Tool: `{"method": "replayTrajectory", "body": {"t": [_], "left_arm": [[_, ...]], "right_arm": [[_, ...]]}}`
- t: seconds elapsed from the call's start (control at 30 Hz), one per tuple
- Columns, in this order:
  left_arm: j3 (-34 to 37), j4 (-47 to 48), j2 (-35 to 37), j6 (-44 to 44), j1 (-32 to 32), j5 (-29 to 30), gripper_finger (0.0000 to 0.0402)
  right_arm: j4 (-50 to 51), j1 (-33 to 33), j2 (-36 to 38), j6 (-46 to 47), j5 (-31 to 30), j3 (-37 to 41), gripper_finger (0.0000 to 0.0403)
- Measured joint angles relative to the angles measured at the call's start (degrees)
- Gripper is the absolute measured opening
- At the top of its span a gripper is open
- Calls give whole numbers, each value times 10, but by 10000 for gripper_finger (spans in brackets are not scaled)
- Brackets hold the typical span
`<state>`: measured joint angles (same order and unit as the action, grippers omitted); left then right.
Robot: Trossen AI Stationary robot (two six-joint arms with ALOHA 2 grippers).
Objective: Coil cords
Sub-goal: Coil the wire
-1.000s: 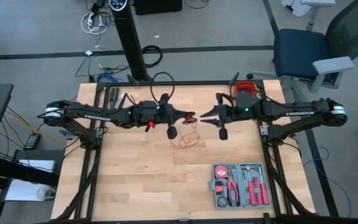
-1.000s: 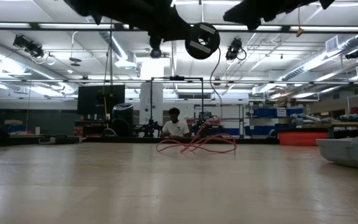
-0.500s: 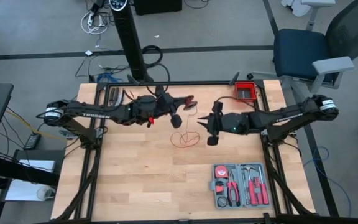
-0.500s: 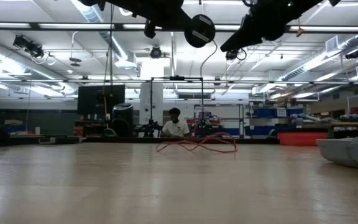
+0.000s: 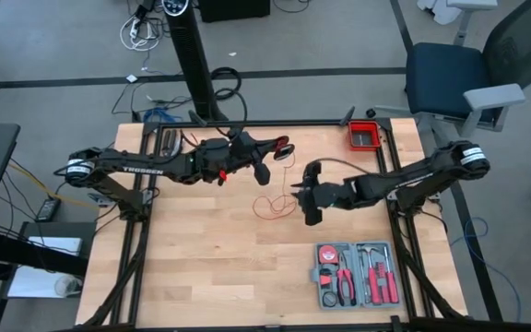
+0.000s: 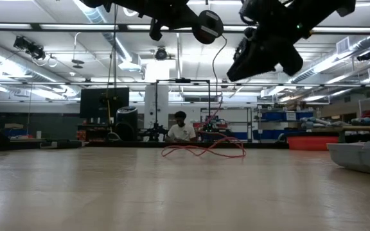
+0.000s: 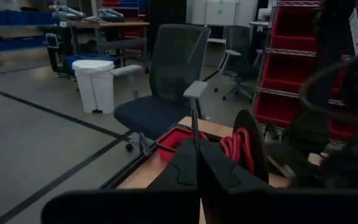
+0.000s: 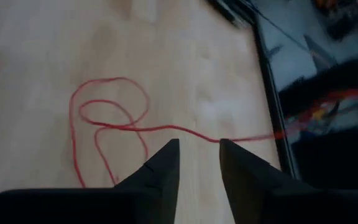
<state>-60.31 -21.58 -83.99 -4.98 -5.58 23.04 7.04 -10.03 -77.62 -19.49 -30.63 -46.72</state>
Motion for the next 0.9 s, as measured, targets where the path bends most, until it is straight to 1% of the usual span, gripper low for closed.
{"method": "replayTrajectory", "body": {"t": [0.1, 0.17, 0.23, 0.33, 0.5, 0.63, 0.73, 0.9], "left_arm": [[0, -1, 0, -7, 0, -7, 1], [0, 0, 0, -15, 0, -9, 1], [0, -1, 0, -19, 0, -11, 1], [0, -4, 0, -32, 0, -11, 1], [2, -4, 0, -48, 0, -25, 1], [2, -3, 0, -61, 0, -43, 1], [2, 7, 0, -62, 1, -48, 1], [2, 10, 0, -75, 1, -77, 1]], "right_arm": [[-12, -11, -30, -57, -19, 0, 127], [-19, -17, -51, -99, -49, 0, 136], [-28, -23, -74, -135, -94, 0, 141], [-67, -34, -102, -196, -160, 0, 140], [-146, -46, -137, -313, -230, 0, 131], [-180, -46, -152, -372, -234, 0, 123], [-188, -44, -152, -379, -217, 0, 116], [-198, -34, -152, -386, -200, 0, 96]]}}
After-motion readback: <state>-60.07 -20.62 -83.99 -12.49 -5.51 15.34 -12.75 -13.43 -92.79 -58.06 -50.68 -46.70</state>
